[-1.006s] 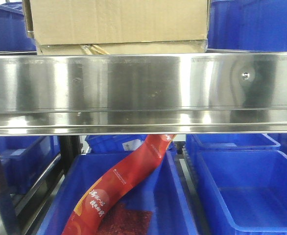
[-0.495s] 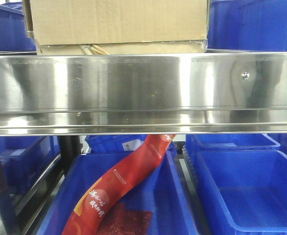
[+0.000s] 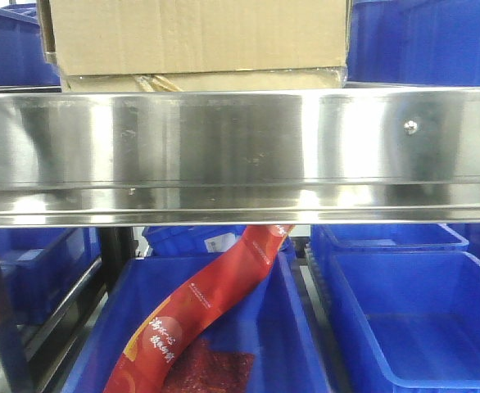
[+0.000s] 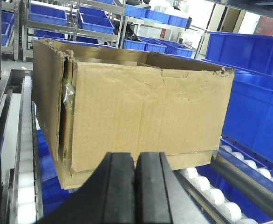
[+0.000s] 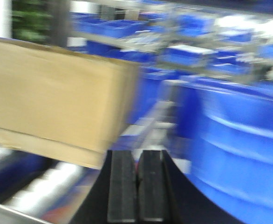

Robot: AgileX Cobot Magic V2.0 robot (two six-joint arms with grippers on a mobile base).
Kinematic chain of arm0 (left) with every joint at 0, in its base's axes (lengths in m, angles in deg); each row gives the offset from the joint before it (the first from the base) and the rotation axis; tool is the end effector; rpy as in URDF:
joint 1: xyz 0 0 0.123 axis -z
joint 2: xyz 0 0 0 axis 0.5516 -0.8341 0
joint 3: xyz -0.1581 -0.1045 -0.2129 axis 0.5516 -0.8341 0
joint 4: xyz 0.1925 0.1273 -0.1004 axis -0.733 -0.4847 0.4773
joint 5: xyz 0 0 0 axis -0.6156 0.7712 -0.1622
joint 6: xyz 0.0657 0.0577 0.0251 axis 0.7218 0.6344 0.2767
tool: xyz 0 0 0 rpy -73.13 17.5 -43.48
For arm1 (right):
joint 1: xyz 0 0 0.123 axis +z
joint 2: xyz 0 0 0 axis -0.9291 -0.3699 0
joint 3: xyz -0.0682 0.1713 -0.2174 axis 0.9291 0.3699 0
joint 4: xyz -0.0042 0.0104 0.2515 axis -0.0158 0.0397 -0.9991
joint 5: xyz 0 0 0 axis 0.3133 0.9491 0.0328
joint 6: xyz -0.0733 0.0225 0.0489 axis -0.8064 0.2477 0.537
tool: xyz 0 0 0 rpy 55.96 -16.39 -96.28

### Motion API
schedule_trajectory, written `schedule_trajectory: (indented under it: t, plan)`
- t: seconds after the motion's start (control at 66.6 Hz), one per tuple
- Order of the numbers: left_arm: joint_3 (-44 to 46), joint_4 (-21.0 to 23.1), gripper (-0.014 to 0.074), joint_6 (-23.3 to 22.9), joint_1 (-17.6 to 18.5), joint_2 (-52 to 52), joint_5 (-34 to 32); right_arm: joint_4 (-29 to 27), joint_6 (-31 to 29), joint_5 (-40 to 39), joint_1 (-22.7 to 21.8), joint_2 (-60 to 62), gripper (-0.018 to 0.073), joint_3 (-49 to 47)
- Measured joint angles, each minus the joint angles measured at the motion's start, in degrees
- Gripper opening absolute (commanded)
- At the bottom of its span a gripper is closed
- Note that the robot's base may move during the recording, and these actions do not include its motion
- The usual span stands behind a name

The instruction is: Stack two boxes on right shelf middle

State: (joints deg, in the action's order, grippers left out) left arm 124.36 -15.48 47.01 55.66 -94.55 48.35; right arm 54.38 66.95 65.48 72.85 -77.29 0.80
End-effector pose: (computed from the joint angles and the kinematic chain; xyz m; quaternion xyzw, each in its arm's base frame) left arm 0.1334 -0.0539 0.3534 0.0734 0.7145 -0.1924 0.6686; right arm 0.0818 0.0057 0.3227 -0.0578 0.6855 -0.0094 0.7257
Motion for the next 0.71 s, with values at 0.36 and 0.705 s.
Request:
schedule_trajectory:
  t: [0.36, 0.705]
  plan:
    - [0.00, 0.00, -0.0111, 0.00, 0.00, 0.00, 0.00, -6.75, -1.21, -3.94, -6.83, 16.72, -0.0169, 21.70]
    - [0.00, 0.00, -0.0111, 0.00, 0.00, 0.00, -0.14, -6.83, -1.21, -7.66, -6.83, 19.44, -0.0169, 24.16]
